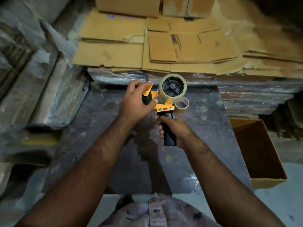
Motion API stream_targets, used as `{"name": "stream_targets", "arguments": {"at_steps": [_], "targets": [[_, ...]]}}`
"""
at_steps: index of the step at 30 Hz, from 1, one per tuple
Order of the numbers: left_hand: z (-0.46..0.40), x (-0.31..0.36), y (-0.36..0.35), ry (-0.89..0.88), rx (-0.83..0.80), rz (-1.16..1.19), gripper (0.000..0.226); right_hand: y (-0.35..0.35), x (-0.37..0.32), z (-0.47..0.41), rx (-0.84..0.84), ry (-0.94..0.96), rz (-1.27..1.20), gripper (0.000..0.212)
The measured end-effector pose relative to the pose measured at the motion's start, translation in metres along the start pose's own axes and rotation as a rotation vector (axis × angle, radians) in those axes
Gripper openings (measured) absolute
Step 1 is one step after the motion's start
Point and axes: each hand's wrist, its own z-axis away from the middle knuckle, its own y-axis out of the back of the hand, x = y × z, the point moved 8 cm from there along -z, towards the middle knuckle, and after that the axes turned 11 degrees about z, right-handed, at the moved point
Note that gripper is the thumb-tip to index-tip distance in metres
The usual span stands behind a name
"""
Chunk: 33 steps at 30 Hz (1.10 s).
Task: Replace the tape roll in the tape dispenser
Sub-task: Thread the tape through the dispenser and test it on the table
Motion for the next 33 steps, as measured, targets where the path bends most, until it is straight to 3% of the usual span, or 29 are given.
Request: {"name": "stream_targets", "arguments": {"at_steps": [5, 9, 12, 19, 22, 28, 33], "targets": [[-0.031, 0.033, 0.044, 0.028, -0.048, -0.337, 0.069, -0.046, -0.036, 0.014, 0.016, 0.069, -0.118, 0.012], [-0.043, 0.046, 0.064, 0.018, -0.126, -0.443, 0.078, -0.072, -0.047, 0.029, 0.051, 0.102, -0.086, 0.013], [-0.044, 0.043, 0.077, 0.008, -0.114, -0.477, 0.069, -0.087, -0.051, 0.039, 0.099, 0.106, -0.074, 0.009], [-0.031, 0.044, 0.078, -0.194, -0.128, -0.245, 0.014, -0.098, -0.044, 0.061, 0.212, 0.076, -0.133, 0.012], [-0.026, 0.045, 0.074, -0.295, -0.156, -0.181, 0.014, -0.097, -0.040, 0.069, 0.253, 0.035, -0.159, 0.008], [-0.012, 0.068, 0.072, -0.517, -0.163, -0.076, 0.011, -0.087, -0.042, 0.074, 0.262, -0.040, -0.216, 0.022], [-0.013, 0.070, 0.082, -0.550, -0.137, -0.019, 0.011, -0.089, -0.050, 0.074, 0.217, -0.045, -0.217, 0.025]]}}
